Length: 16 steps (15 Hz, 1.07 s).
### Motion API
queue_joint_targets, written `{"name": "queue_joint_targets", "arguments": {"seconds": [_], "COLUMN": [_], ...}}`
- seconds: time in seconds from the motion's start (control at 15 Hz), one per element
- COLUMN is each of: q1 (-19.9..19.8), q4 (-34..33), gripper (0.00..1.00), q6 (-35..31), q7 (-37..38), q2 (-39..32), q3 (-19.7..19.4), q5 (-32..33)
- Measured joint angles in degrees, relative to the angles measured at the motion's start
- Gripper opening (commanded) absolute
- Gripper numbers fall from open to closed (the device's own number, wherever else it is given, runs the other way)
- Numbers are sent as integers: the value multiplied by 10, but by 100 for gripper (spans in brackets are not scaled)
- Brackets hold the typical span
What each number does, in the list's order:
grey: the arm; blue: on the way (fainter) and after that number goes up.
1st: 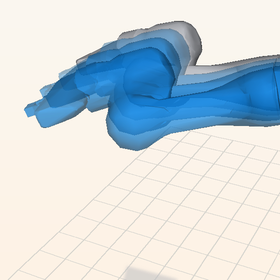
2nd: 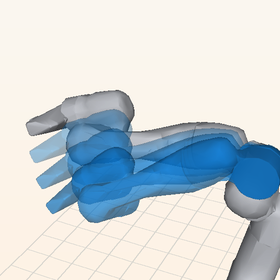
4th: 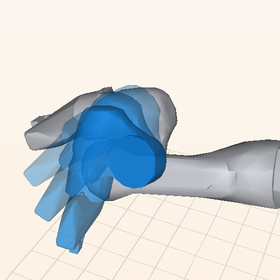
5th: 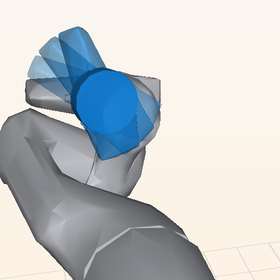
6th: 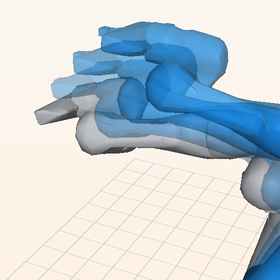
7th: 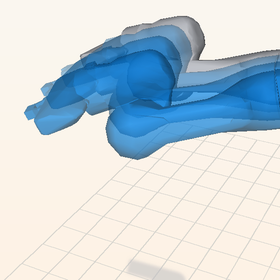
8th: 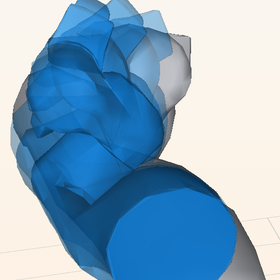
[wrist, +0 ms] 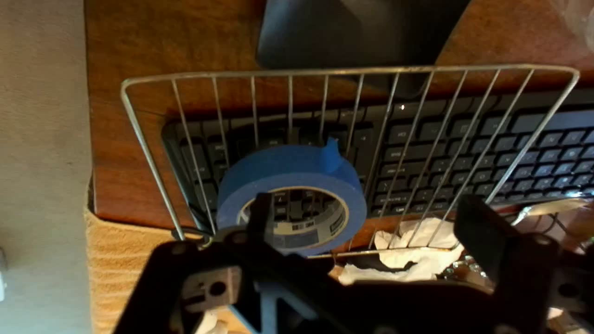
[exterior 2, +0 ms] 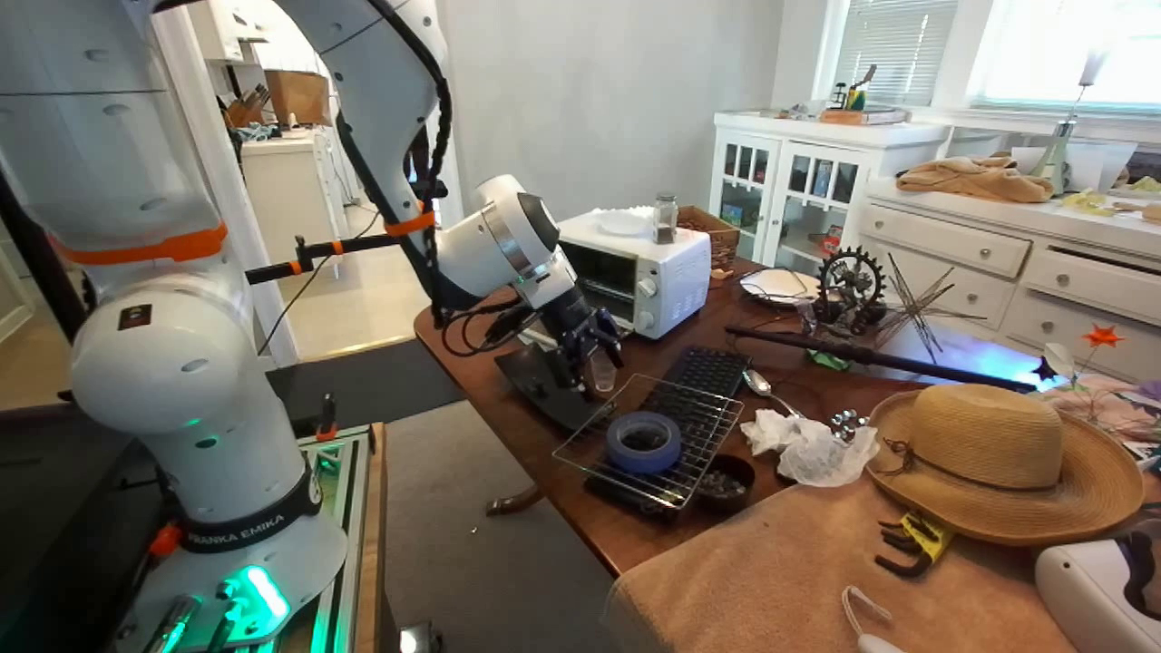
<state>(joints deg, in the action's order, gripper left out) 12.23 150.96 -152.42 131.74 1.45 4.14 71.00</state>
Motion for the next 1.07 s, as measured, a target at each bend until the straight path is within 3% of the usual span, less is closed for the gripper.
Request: {"name": "queue_joint_targets", "arguments": {"seconds": [0.2, 0.4, 1.07], "q1": [6, 6, 0], "q4": [25, 42, 29], "gripper": [100, 100, 100], "q6": [57, 105, 109], "q7": [-31, -112, -470], "q2": [59, 101, 149], "q3": [16, 41, 47], "q5": [0, 0, 5]}}
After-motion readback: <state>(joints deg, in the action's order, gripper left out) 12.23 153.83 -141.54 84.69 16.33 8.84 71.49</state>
